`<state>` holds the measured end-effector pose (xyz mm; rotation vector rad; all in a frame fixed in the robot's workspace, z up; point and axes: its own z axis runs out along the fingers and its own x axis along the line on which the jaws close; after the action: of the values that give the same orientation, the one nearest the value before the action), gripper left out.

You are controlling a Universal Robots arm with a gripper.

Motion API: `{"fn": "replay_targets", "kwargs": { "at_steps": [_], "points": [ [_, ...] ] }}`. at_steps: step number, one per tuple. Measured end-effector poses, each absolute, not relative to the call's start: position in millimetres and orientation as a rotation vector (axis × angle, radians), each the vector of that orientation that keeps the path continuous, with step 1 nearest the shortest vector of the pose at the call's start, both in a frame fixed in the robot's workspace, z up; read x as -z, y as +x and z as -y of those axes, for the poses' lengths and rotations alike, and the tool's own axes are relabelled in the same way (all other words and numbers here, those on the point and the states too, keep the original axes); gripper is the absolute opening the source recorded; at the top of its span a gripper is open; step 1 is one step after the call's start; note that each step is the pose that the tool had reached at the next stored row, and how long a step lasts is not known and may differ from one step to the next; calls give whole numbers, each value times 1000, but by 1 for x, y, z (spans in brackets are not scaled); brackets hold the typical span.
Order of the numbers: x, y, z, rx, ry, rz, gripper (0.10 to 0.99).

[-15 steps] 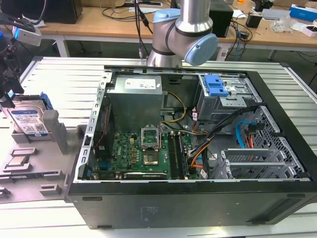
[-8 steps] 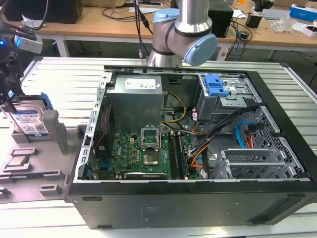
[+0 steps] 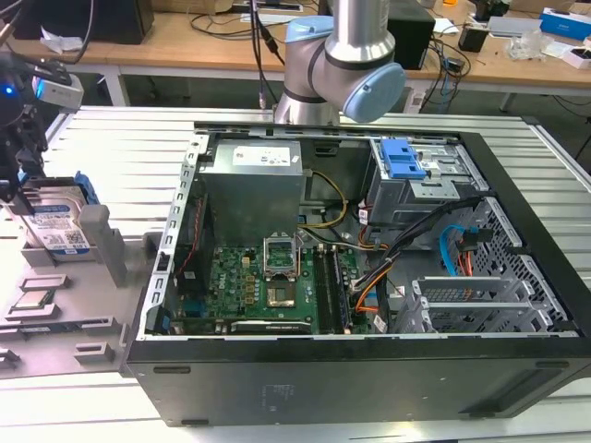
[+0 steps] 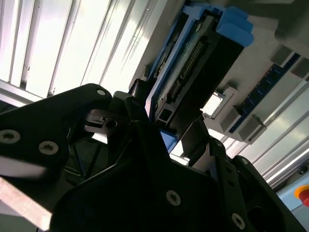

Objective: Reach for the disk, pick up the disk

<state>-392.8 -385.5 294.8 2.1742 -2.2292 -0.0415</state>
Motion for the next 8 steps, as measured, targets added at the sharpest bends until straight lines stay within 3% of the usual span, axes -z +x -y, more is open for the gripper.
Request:
{"fn": "replay_targets", "kwargs": {
  "at_steps": [8],
  "points": [
    [-290,-393,386,42,2174,2229,545]
  ]
}}
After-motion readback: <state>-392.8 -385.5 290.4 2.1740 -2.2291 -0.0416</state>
